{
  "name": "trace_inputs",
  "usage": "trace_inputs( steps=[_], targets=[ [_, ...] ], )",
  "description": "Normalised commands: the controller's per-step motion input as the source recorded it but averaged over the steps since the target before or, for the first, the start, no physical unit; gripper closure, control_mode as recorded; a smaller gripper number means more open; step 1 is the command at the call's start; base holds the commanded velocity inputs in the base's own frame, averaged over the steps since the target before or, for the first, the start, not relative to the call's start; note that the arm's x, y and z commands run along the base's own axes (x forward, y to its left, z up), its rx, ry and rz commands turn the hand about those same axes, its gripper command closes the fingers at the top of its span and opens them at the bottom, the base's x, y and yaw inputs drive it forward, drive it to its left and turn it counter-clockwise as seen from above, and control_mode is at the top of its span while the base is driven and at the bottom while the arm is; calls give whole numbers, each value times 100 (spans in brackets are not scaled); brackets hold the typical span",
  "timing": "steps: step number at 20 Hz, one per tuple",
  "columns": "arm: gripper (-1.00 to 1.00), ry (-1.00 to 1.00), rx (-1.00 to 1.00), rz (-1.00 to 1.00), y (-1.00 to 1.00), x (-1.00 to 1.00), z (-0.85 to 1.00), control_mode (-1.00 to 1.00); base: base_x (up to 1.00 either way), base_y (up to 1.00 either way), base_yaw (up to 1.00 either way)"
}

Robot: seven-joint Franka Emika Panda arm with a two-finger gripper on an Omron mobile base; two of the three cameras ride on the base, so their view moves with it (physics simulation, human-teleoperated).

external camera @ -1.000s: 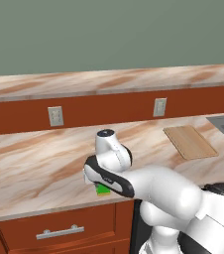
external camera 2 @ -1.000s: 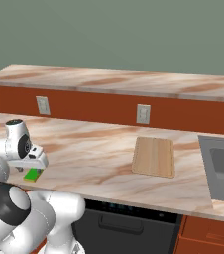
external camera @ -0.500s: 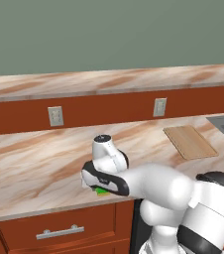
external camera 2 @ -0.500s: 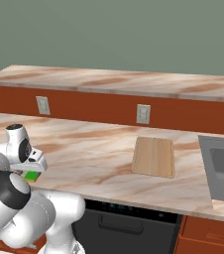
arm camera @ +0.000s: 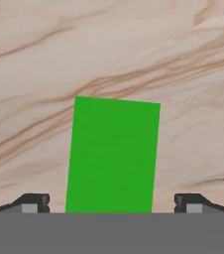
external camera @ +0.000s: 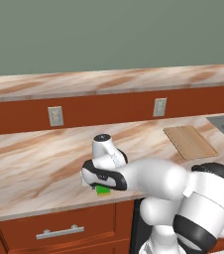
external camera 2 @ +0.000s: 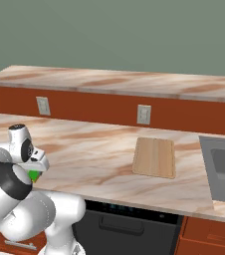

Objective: Pick up the sponge from the counter and clean the cutting board by briefly scrubbing or pressing down on the cutting board. Once finished, release the sponge.

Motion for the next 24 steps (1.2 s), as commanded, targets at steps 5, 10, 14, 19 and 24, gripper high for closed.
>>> trace_inputs(
  steps=[5, 10, 14, 19, 24],
  targets=[
    [-100, 0, 0, 0, 0, 5, -8, -100, 0, 0, 0],
    [-100, 0, 0, 0, 0, 0, -16, -100, 0, 0, 0],
    [-100, 0, 0, 0, 0, 0, -5, -100, 0, 0, 0],
    [-100, 0, 0, 0, 0, 0, 0, -100, 0, 0, 0],
    [-100, 0, 0, 0, 0, 0, -2, -100, 0, 0, 0]
  ],
)
